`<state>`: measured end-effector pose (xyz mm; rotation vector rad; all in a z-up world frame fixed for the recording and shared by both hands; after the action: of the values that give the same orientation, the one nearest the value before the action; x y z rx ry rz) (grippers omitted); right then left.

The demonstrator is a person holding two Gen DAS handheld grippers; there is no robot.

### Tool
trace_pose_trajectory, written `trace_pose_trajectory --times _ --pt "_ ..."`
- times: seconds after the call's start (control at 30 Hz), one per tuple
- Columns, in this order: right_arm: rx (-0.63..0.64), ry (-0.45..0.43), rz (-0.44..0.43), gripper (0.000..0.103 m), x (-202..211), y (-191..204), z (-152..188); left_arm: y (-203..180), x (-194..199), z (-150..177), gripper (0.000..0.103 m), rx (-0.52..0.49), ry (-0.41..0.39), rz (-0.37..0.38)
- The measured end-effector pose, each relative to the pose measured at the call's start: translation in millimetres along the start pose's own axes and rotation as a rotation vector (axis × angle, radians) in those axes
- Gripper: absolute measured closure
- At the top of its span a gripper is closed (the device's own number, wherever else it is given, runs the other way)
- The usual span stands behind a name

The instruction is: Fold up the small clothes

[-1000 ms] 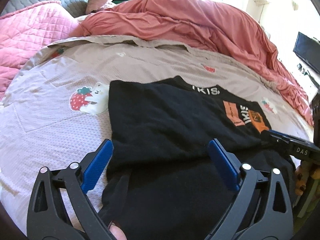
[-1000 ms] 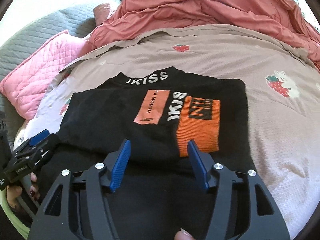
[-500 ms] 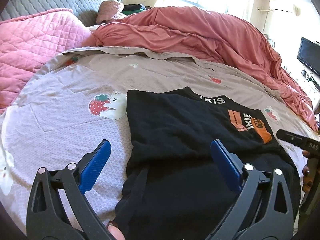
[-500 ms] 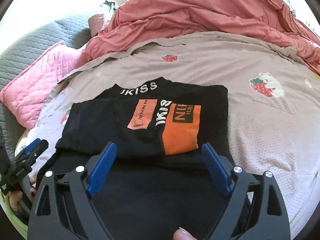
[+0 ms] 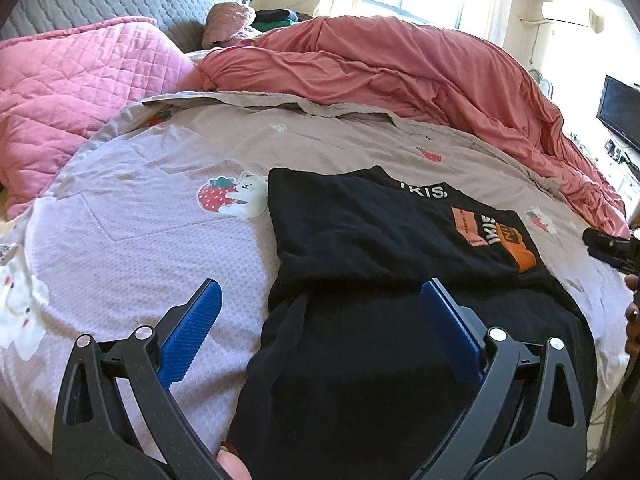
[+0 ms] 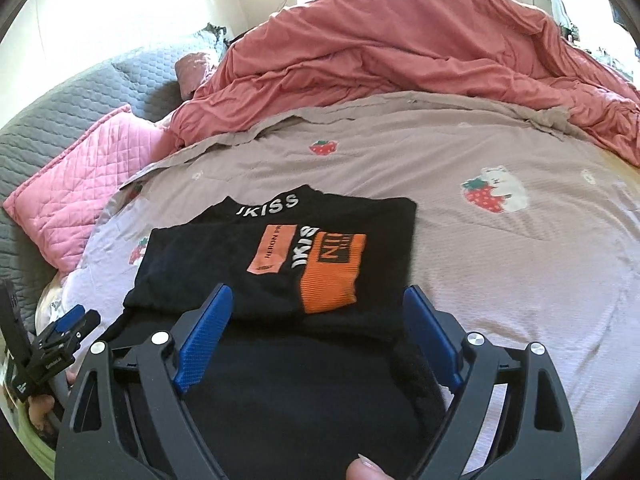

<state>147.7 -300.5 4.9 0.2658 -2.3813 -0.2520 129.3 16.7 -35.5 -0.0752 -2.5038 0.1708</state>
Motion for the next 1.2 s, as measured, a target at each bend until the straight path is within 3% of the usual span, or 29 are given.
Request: trace_pose_trajectory --times 0.4,0.97,1.2 --pt "0.022 0.023 0.037 0.017 39 -27 30 11 23 16 0.010 0.000 0.071 -0.026" --pt "0.063 0.101 0.008 0.017 63 -16 73 56 63 53 0.010 0.064 0.152 -0.096" --pt "0.070 0.161 0.015 0.017 69 -20 97 50 68 64 0.010 0.030 0.177 -0.087"
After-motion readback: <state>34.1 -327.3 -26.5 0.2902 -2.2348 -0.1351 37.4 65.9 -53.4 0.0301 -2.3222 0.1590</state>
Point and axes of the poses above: each gripper's, at about its wrist camera, not at the fingertips, and x roughly against the way its jaws point, y to its left, z to its underside, the point moved 7 cm from there along -x, roughly the way its jaws point, and after that the axes turned 3 degrees about -y, right-handed, at the moved point
